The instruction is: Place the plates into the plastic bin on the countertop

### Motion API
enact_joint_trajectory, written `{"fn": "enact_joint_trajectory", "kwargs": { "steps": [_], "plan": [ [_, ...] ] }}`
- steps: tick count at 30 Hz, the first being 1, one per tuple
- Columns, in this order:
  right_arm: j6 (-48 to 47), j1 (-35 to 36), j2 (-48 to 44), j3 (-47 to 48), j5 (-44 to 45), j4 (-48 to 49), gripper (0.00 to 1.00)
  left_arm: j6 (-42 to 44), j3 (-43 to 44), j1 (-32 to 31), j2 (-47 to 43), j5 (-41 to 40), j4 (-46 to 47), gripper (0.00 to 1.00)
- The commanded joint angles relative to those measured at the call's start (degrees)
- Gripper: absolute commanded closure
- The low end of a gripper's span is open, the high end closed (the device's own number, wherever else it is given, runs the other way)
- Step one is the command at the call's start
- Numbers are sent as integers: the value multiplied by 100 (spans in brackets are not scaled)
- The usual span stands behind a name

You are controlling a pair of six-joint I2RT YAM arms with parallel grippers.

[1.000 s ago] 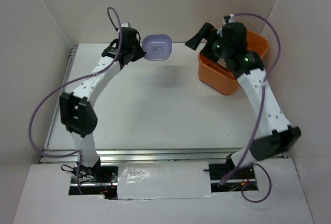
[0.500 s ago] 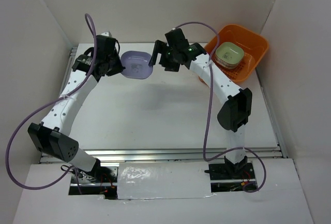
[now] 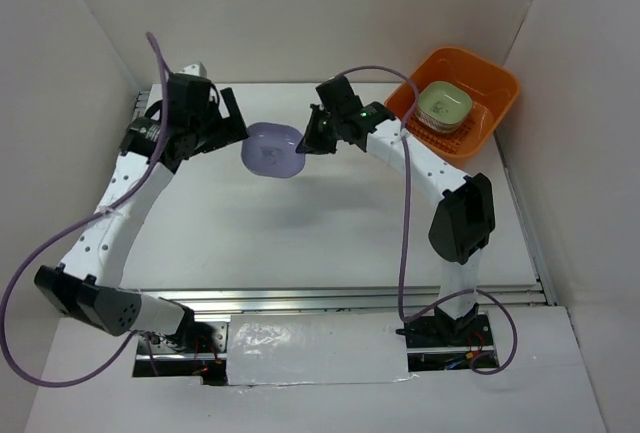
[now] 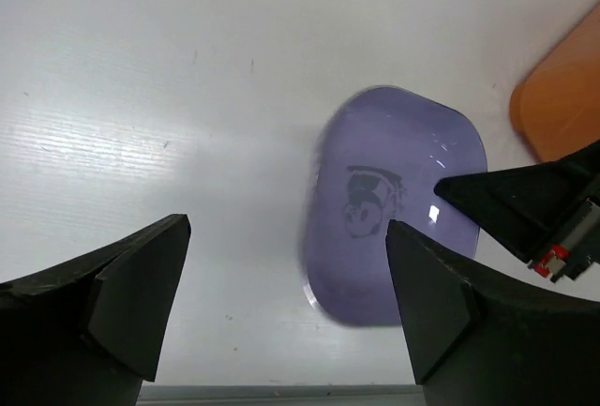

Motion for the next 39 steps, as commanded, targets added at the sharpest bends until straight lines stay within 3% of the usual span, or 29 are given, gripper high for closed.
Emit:
{"fn": "enact_joint_trajectory", "kwargs": {
  "steps": [1, 4, 7, 9, 14, 23, 27, 28, 29, 31, 39],
  "plan": [
    [-17, -409, -558, 161, 647, -223, 100, -320, 352, 142, -688, -460, 89, 1],
    [-307, -893, -559, 609, 1036, -541, 100, -725, 468, 467, -1092, -875, -124, 1],
    [-632, -1824, -488, 1014, 1186, -814, 100, -603, 83, 679, -1909, -972, 324, 1],
    [-1018, -2544, -444, 1145, 1249, -744, 100, -419, 151, 697, -1859, -1087, 159, 1],
    [-1459, -3985, 178, 1470, 942, -418, 100, 65, -120, 1073, -1674, -246, -141, 1],
    [-1494, -4963, 1883, 3237, 616, -796, 100, 478, -1052, 1611, -1402, 978, -220, 1],
    [-1354, -5016, 1990, 3080, 573, -473, 98, 487, -1009, 1646, -1165, 1216, -299, 1],
    [-1318, -5016, 1982, 3001, 537, -437, 92, 478, -956, 1637, -1112, 1207, -360, 1],
    [-1214, -5008, 1955, 3009, 502, -436, 48, 487, -843, 1637, -999, 1207, -387, 1],
    [-1099, -4981, 1824, 3114, 475, -471, 0, 522, -737, 1628, -893, 1392, -449, 1],
    [-1072, -4840, -194, 3448, 853, -313, 0, 522, -490, 1505, -734, 1462, -493, 1]
  ]
}}
